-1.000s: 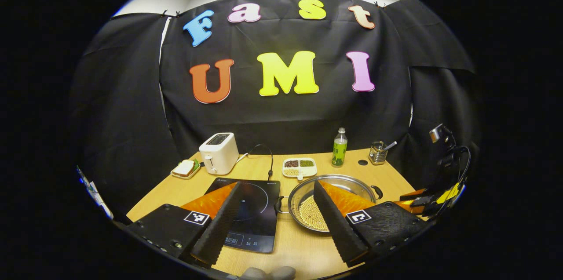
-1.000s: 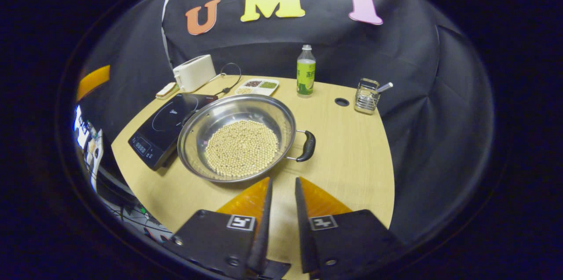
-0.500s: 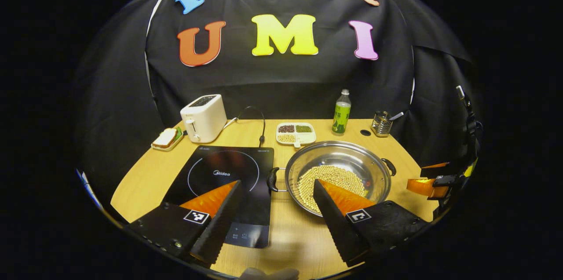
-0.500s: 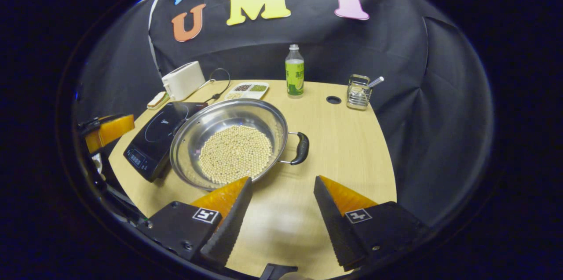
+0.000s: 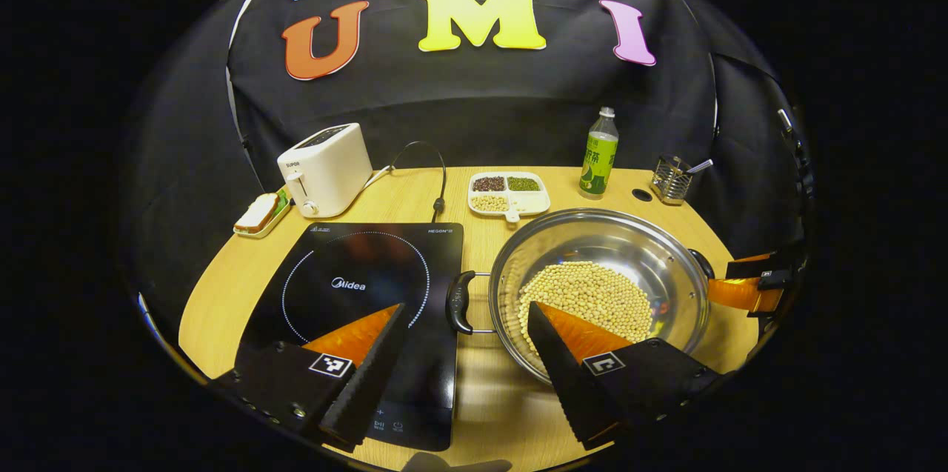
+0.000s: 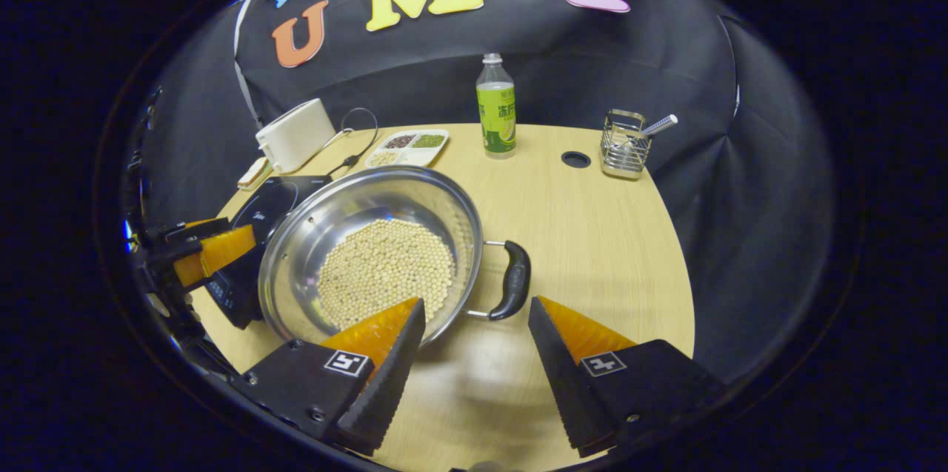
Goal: First push the handle of the pot to place it horizontally, then grasp the pot with both hands and set it on the induction cooktop.
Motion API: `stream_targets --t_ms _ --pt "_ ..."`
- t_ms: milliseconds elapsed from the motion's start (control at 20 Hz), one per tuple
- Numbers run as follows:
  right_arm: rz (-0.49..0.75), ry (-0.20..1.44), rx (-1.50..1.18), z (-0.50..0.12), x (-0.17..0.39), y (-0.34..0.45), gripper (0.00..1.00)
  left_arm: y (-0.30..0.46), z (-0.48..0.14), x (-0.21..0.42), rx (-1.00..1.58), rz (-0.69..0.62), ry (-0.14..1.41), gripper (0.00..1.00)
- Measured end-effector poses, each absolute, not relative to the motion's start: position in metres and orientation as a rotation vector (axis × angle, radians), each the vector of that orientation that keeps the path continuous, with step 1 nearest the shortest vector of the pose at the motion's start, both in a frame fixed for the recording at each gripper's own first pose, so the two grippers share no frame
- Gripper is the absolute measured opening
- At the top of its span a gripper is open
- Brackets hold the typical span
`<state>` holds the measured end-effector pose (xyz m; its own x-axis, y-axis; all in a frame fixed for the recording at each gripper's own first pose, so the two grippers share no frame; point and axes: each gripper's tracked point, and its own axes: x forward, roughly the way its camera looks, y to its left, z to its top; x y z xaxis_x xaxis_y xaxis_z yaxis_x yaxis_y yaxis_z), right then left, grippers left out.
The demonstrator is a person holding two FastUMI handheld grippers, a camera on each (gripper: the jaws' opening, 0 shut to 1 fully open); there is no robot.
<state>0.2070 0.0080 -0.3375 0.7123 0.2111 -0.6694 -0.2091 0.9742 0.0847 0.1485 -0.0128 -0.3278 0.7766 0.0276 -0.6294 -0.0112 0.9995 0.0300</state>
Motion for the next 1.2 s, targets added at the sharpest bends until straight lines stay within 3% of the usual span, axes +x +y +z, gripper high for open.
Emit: stream_targets --t_ms 350,700,850,1100,1200 --pt "0.24 0.794 -0.024 -0.355 0.238 0.011 0.88 -0.019 -0.355 0.172 0.031 0.018 0.746 1.0" --pt "0.256 0.851 -0.027 -0.372 0.246 0.011 0.87 -0.029 -0.374 0.185 0.028 0.0 0.806 0.93" --pt "0.277 0.868 -0.006 -0.375 0.246 0.014 0.88 -0.027 -0.381 0.185 0.038 0.021 0.831 0.95" --pt "0.23 0.902 0.027 -0.376 0.248 0.013 0.73 -0.021 -0.387 0.183 0.069 0.049 0.853 0.74" --pt "0.198 0.914 0.024 -0.378 0.249 0.013 0.68 -0.021 -0.387 0.183 0.112 0.039 0.865 0.72"
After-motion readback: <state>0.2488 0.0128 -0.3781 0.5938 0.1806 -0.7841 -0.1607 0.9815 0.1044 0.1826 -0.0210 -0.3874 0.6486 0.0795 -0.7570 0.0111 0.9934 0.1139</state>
